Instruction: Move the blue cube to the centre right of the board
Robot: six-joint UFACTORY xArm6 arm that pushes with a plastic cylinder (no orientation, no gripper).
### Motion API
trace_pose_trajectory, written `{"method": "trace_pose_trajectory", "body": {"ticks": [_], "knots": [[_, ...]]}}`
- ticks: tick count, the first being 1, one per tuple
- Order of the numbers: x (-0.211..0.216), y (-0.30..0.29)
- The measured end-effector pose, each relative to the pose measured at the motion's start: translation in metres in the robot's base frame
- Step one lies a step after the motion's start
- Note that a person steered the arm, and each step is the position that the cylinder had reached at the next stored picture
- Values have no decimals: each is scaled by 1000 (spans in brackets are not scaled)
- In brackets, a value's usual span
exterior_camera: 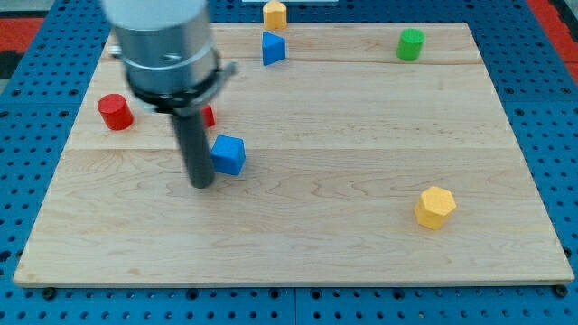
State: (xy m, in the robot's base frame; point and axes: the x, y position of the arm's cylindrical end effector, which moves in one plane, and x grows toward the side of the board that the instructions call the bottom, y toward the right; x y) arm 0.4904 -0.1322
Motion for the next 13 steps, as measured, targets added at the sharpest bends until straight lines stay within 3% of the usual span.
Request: {"method": "trace_pose_trajectory", "body": {"ticks": [1,5,7,9,13], "knots": [[-7,-11],[-53,107],[-103,115],[-120,139],[-93,219]]}}
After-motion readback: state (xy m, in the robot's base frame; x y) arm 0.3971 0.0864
